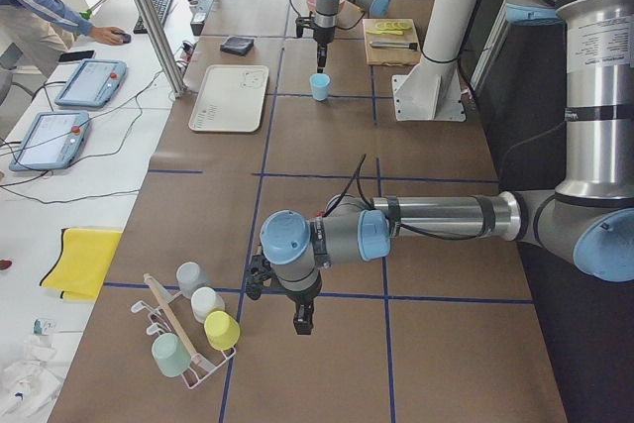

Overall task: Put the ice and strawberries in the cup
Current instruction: 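Open the right gripper to drop the ice cube into the cup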

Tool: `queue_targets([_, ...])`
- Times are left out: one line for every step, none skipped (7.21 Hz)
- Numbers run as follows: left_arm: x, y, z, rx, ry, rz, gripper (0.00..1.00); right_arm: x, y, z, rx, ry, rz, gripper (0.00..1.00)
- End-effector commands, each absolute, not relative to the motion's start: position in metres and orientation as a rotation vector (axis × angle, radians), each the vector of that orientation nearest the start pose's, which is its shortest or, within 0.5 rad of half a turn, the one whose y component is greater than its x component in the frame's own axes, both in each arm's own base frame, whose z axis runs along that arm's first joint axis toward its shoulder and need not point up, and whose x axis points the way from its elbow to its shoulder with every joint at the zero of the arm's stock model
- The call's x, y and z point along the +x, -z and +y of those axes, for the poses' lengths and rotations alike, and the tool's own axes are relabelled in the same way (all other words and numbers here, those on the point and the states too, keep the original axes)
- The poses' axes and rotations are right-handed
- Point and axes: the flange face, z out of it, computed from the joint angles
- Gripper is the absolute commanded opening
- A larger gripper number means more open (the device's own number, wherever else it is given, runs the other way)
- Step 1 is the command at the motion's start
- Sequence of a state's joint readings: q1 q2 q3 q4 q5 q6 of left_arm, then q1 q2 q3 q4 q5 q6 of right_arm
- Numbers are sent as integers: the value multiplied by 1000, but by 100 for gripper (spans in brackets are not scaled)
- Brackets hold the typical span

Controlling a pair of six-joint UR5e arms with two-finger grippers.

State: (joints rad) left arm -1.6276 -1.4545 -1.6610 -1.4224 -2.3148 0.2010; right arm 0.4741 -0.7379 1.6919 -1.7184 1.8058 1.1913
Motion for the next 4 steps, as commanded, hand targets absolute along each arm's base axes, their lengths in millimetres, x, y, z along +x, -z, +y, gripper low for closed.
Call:
queue_targets([-90,-683,-424,-67,-73,757,100,-554,-122,-408,131,11,-826,100])
queue_targets([-90,-684,-424,-69,-73,757,100,-553,-121,-407,132,13,-827,100])
queue_targets([-90,-684,-424,-69,-73,757,100,-549,-120,-411,136,8,-830,100])
queue_targets([-90,-684,-424,-67,-73,759,100,-527,-122,-427,133,0,-838,100])
